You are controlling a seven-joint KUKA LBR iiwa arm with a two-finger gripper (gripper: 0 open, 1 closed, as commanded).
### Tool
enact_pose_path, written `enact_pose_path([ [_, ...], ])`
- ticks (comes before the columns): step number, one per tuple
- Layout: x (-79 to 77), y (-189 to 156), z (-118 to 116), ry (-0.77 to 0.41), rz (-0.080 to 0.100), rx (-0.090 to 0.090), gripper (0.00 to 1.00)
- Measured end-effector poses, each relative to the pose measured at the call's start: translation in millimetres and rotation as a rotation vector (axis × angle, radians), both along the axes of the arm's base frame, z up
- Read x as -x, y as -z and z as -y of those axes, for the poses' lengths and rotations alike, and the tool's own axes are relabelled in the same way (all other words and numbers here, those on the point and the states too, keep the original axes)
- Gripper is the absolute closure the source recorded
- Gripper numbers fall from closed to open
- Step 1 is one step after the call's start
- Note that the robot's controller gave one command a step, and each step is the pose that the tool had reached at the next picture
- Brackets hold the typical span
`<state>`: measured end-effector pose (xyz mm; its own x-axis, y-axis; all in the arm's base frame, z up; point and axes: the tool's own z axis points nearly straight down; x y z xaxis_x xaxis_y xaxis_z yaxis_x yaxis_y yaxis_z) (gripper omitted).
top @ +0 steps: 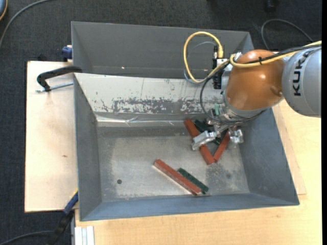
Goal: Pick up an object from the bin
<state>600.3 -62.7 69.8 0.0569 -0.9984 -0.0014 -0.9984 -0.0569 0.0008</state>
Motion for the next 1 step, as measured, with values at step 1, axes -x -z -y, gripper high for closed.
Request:
enact_pose_path([
  [1, 2.2, 0.5, -2.9, -0.001, -0.01, -0.003, 1.0],
])
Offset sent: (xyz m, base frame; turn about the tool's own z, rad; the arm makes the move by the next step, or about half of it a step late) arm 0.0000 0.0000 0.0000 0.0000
